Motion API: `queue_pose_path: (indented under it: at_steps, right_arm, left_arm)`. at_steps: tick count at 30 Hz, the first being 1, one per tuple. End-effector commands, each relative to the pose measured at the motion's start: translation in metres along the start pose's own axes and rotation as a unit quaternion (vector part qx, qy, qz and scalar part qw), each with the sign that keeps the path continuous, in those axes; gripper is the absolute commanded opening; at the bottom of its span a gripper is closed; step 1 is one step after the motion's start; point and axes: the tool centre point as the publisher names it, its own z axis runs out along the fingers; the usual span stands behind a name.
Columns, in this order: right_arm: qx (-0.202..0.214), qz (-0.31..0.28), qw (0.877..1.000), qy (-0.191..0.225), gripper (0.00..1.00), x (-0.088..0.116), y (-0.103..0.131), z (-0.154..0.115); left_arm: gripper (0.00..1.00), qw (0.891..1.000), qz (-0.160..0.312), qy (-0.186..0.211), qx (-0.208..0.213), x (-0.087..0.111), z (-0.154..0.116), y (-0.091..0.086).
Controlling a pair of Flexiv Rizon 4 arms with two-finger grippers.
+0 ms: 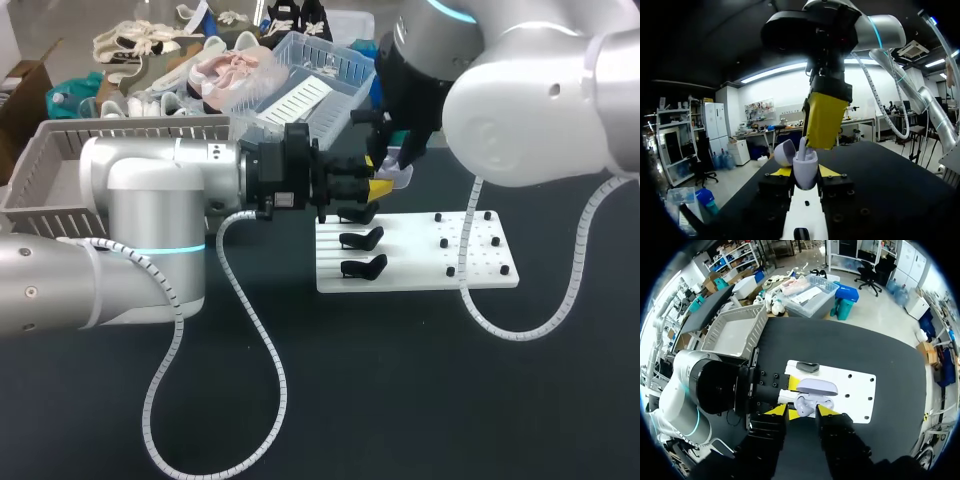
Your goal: Pick up each earbud case from the left stands, insert the matching earbuds, close the lid, and place the case in the box.
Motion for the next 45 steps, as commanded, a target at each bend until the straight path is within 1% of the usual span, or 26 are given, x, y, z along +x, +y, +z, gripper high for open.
queue_pose_path:
  at_steps: [1, 18, 25, 37, 43, 45]
  right_arm:
    - [0.002, 0.002, 1.000, -0.006, 0.32, 0.004, -0.001, -0.004]
    - [0.001, 0.004, 1.000, -0.012, 0.33, 0.014, 0.005, -0.004]
    - [0.000, 0.004, 1.000, -0.006, 0.31, 0.011, 0.007, 0.001]
    - [-0.002, 0.002, 1.000, -0.004, 0.32, 0.007, 0.009, 0.003]
    - [0.001, -0.001, 1.000, -0.016, 0.33, 0.009, 0.008, -0.009]
    - [0.003, -0.001, 1.000, -0.021, 0.32, 0.007, 0.007, -0.013]
  left_arm:
    - [0.00, 1.000, 0.000, -0.001, 0.000, 0.000, 0.000, 0.000]
    - [0.00, 1.000, 0.000, -0.001, 0.000, 0.000, 0.000, 0.000]
    - [0.00, 1.000, 0.000, -0.001, 0.000, 0.000, 0.000, 0.000]
    - [0.00, 1.000, 0.000, -0.001, 0.000, 0.000, 0.000, 0.000]
    - [0.00, 1.000, 0.000, -0.001, 0.000, 0.000, 0.000, 0.000]
    - [0.00, 1.000, 0.000, -0.001, 0.000, 0.000, 0.000, 0.000]
